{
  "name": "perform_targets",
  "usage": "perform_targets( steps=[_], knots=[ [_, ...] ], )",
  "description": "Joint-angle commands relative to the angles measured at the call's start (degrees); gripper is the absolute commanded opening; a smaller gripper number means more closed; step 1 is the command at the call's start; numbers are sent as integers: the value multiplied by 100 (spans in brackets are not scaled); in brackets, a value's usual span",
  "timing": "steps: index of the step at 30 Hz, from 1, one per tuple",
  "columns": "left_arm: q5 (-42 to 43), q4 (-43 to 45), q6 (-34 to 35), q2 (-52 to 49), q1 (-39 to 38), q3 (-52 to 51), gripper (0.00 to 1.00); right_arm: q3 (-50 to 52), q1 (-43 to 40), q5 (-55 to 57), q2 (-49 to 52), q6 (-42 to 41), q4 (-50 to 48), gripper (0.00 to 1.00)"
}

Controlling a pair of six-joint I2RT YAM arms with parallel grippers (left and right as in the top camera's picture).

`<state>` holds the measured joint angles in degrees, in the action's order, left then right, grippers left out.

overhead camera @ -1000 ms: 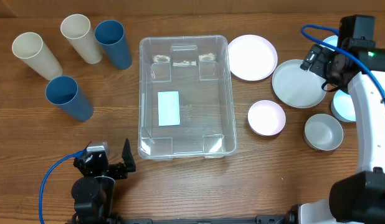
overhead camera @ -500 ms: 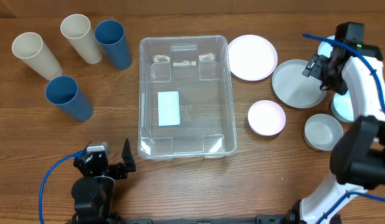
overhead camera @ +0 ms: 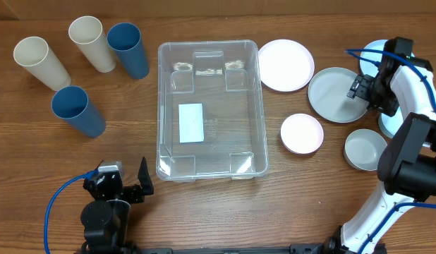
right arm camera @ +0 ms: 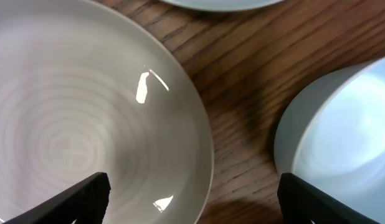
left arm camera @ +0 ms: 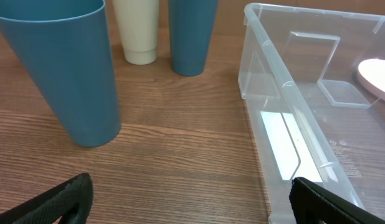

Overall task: Pack container
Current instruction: 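Grasp the rim of the grey plate with the right gripper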

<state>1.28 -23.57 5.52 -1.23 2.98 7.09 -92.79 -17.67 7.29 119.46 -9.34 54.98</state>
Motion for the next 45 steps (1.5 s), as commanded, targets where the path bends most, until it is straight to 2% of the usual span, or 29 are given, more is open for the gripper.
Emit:
perform_targets(
  steps=[1,8,14,23,27,31,37,45],
  knots=[
    [-22,24,-129,50,-39,-24,100,-9,-9,-319,17,234,-199,88],
    [-22,24,-129,50,-39,-24,100,634,-9,-466,22,234,-844,86],
    [-22,22,-129,50,-39,-24,100,824,-9,-546,22,232,-1095,73],
    [-22,24,-129,50,-39,-24,100,1235,-9,-553,22,210,-1392,42],
    [-22,24,-129,50,-39,-24,100,1237,-9,-616,22,188,-1408,21],
    [-22,24,-129,50,-39,-24,100,1237,-9,-616,22,188,-1419,6],
    [-22,24,-129,50,-39,-24,100,1154,-9,-614,20,186,-1453,4],
    [-22,24,-129,50,-39,-24,100,-295,-9,-605,13,15,-164,4]
  ],
)
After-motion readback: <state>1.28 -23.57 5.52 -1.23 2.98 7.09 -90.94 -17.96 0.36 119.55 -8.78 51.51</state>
